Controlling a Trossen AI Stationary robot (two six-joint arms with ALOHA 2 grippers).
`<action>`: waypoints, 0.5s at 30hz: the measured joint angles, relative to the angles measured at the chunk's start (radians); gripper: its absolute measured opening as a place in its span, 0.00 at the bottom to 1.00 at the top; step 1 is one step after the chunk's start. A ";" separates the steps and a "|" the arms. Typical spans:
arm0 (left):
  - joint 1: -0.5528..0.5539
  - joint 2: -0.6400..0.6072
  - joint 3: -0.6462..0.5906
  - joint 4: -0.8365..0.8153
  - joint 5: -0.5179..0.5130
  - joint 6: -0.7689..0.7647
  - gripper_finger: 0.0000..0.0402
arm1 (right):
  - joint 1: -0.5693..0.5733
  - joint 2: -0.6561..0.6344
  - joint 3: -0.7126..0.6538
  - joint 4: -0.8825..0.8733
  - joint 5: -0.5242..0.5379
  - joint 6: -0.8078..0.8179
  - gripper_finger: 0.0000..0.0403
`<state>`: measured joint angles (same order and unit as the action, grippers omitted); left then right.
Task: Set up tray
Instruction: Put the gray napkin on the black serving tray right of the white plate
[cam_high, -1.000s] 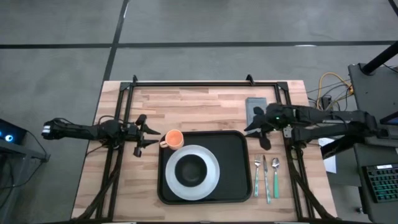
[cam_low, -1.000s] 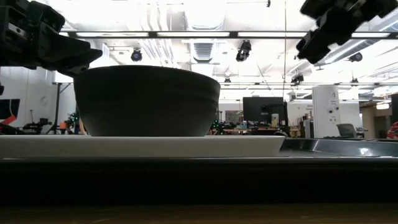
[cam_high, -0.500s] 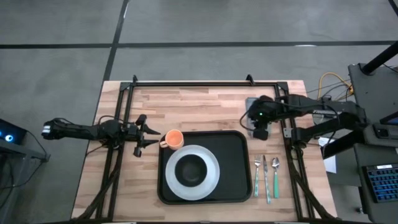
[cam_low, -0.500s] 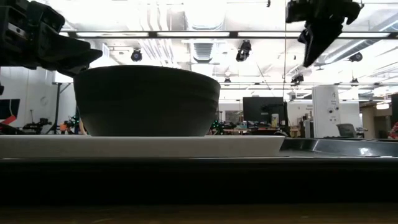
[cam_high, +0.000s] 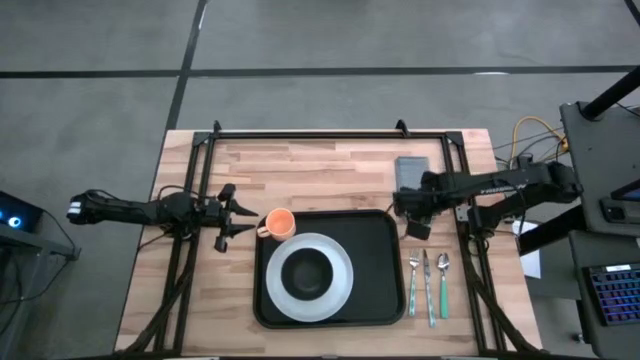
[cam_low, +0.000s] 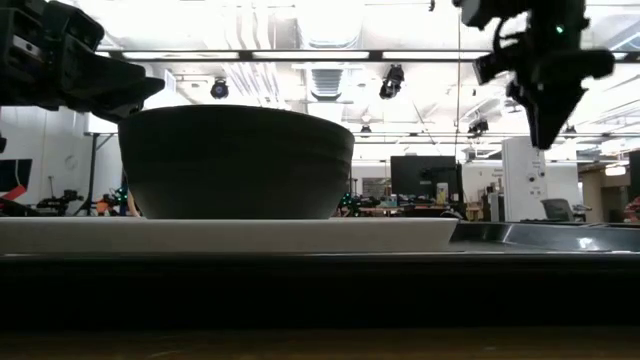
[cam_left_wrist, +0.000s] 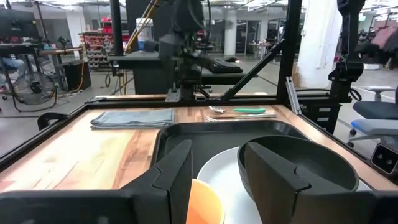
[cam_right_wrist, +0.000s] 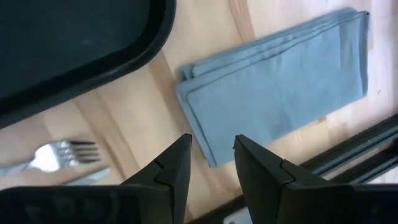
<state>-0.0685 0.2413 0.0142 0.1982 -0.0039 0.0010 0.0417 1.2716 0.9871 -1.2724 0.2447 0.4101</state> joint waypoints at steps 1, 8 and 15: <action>0.000 0.000 0.001 0.000 0.000 0.000 0.32 | 0.023 -0.001 -0.022 0.018 0.015 0.022 0.28; 0.000 0.000 0.002 0.000 0.000 0.000 0.32 | 0.174 -0.019 -0.123 0.169 0.113 0.165 0.28; 0.000 0.000 0.002 0.000 0.000 0.002 0.32 | 0.230 0.001 -0.179 0.196 0.151 0.271 0.28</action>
<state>-0.0685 0.2413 0.0162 0.1982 -0.0038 0.0027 0.2721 1.2729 0.8083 -1.0759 0.3957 0.6810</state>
